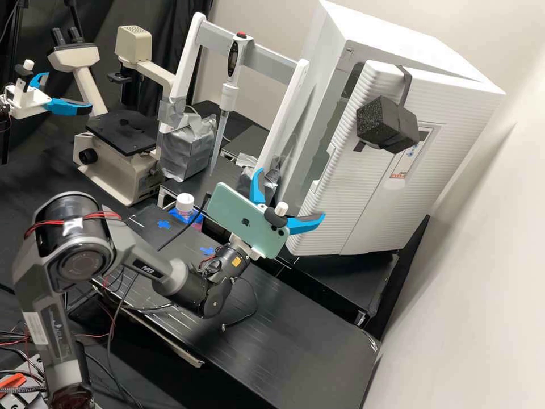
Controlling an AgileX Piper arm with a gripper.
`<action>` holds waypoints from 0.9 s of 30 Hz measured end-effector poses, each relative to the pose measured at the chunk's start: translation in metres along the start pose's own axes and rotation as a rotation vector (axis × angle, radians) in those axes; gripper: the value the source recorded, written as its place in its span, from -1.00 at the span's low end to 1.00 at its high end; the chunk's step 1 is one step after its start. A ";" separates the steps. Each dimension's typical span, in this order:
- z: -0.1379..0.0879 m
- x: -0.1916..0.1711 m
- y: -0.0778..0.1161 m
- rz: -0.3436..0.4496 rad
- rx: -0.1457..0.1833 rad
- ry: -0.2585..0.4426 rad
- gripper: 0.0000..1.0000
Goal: Close the door
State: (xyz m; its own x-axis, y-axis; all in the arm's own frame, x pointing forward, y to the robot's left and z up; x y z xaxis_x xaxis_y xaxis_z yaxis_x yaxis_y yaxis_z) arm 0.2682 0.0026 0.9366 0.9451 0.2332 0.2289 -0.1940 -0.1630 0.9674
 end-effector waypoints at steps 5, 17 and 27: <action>-0.001 0.008 -0.001 0.001 0.004 0.012 1.00; -0.021 0.030 -0.012 -0.063 0.029 0.103 1.00; -0.023 0.041 -0.026 -0.113 0.047 0.143 1.00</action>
State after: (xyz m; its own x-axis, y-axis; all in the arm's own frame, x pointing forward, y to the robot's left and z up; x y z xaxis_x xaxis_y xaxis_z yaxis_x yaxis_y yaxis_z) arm 0.3057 0.0384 0.9234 0.9125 0.3859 0.1356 -0.0734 -0.1717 0.9824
